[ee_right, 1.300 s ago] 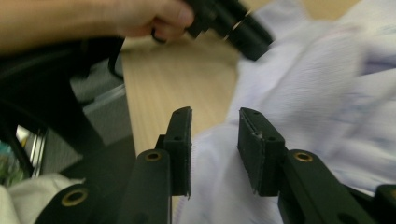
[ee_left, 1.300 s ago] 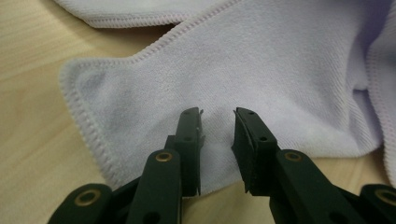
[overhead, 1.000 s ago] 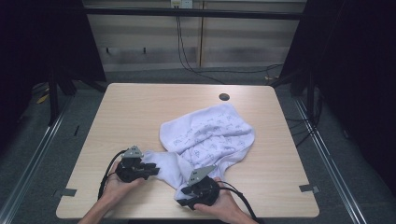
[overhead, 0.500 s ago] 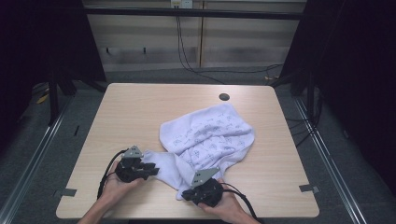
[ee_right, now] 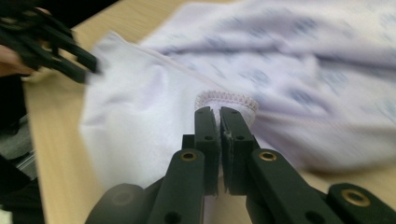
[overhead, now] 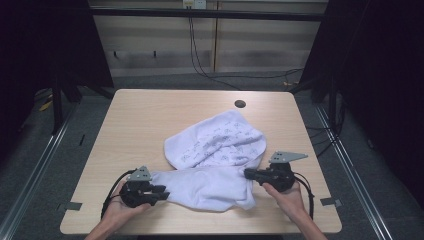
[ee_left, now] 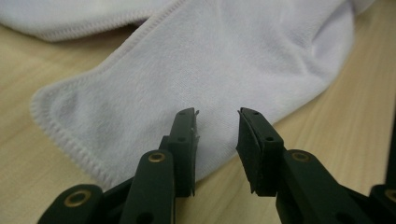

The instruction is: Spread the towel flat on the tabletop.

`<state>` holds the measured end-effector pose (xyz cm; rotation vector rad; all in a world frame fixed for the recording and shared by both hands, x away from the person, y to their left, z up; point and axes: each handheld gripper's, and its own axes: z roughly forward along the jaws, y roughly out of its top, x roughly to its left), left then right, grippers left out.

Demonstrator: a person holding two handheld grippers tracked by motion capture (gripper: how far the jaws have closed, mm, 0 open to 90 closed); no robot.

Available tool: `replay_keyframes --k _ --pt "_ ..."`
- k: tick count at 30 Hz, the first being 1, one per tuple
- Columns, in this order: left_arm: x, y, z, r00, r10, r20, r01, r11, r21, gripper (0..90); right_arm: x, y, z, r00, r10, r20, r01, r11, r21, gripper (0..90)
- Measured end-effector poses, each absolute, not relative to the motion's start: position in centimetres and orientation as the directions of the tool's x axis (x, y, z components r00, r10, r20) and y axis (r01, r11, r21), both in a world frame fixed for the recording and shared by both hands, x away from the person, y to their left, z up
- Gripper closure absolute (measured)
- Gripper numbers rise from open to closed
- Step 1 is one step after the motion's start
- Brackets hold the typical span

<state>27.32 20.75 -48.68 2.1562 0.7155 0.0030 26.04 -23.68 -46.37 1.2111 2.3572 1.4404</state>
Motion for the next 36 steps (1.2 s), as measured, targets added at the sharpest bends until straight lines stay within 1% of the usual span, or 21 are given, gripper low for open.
replay_keyframes --k 1,2,6,9,10,11,12,15,16,18,19,20,21,22,23,25,26,29,31,33,36 --pt "27.3 20.8 -48.7 0.837 0.493 -0.239 0.491 -0.482 0.726 66.9 26.0 -23.7 -46.4 -0.671 0.685 0.284 0.565 0.225 0.794 85.8" --pt "27.8 21.8 -47.9 0.827 0.508 -0.242 0.487 -0.430 0.760 66.1 26.1 -24.4 -47.3 -0.654 0.690 0.308 0.594 0.217 0.775 84.9" --pt "29.7 24.0 -47.2 0.764 0.588 -0.264 0.519 -0.317 0.794 62.6 26.1 -24.1 -47.7 -0.662 0.683 0.308 0.597 0.233 0.767 78.5" --pt "31.4 24.9 -48.0 0.723 0.636 -0.269 0.559 -0.311 0.769 55.7 26.4 -23.5 -47.7 -0.657 0.695 0.292 0.600 0.248 0.760 65.7" --pt "31.8 25.1 -48.2 0.718 0.647 -0.256 0.563 -0.322 0.761 55.2 26.4 -23.4 -47.7 -0.657 0.698 0.284 0.598 0.254 0.760 61.1" --pt "32.0 25.2 -48.5 0.718 0.643 -0.267 0.568 -0.320 0.758 54.4 26.4 -23.2 -47.7 -0.649 0.708 0.280 0.604 0.255 0.755 56.8" --pt "32.2 25.2 -48.7 0.717 0.637 -0.284 0.575 -0.310 0.758 53.1 26.4 -23.1 -47.7 -0.650 0.709 0.274 0.604 0.263 0.753 55.1" --pt "32.3 24.9 -49.0 0.725 0.626 -0.288 0.577 -0.324 0.749 49.3 26.8 -23.0 -48.0 -0.628 0.726 0.280 0.623 0.254 0.740 53.2" --pt "32.3 24.4 -49.2 0.743 0.589 -0.317 0.581 -0.333 0.742 48.2 27.0 -23.1 -48.1 -0.626 0.728 0.279 0.623 0.253 0.740 53.9" --pt "32.1 23.7 -49.2 0.764 0.567 -0.308 0.568 -0.364 0.739 46.9 27.2 -23.3 -48.1 -0.618 0.734 0.283 0.627 0.241 0.741 57.1" --pt "32.0 23.3 -49.3 0.765 0.566 -0.306 0.570 -0.374 0.732 46.9 27.3 -23.4 -48.1 -0.611 0.738 0.286 0.629 0.234 0.741 60.2" --pt "32.0 22.9 -49.5 0.766 0.575 -0.287 0.568 -0.396 0.721 49.2 27.4 -23.5 -48.1 -0.612 0.734 0.294 0.633 0.232 0.739 67.2" --pt "32.1 22.2 -49.9 0.772 0.570 -0.280 0.569 -0.426 0.703 53.4 27.5 -23.6 -48.1 -0.605 0.736 0.303 0.646 0.233 0.727 69.1" --pt "32.1 22.2 -49.9 0.772 0.570 -0.280 0.569 -0.426 0.703 66.9 27.5 -23.6 -48.1 -0.605 0.736 0.303 0.646 0.233 0.727 69.1" --pt "32.1 22.0 -50.0 0.781 0.561 -0.274 0.561 -0.438 0.703 66.9 27.7 -23.6 -48.3 -0.597 0.740 0.310 0.658 0.230 0.717 77.3" --pt "31.9 21.6 -49.8 0.792 0.552 -0.262 0.545 -0.445 0.710 81.2 27.9 -23.5 -48.3 -0.596 0.739 0.315 0.663 0.231 0.712 85.1" --pt "31.8 21.8 -49.4 0.792 0.546 -0.272 0.541 -0.424 0.726 87.4 28.0 -23.5 -48.2 -0.599 0.736 0.315 0.661 0.233 0.713 85.9" --pt "31.7 22.6 -48.5 0.778 0.549 -0.306 0.545 -0.346 0.764 87.9 27.9 -24.0 -47.4 -0.605 0.732 0.314 0.646 0.220 0.731 87.0" --pt "32.3 22.9 -47.8 0.755 0.571 -0.321 0.553 -0.292 0.780 87.9 28.3 -24.7 -46.6 -0.603 0.742 0.292 0.627 0.215 0.749 87.2" --pt "32.9 22.7 -46.9 0.753 0.578 -0.315 0.537 -0.263 0.801 88.0 29.0 -25.4 -45.9 -0.592 0.753 0.286 0.615 0.194 0.764 87.3" --pt "33.1 22.0 -44.9 0.776 0.553 -0.303 0.493 -0.232 0.839 88.1 29.9 -26.0 -44.5 -0.583 0.760 0.287 0.590 0.153 0.793 87.3"
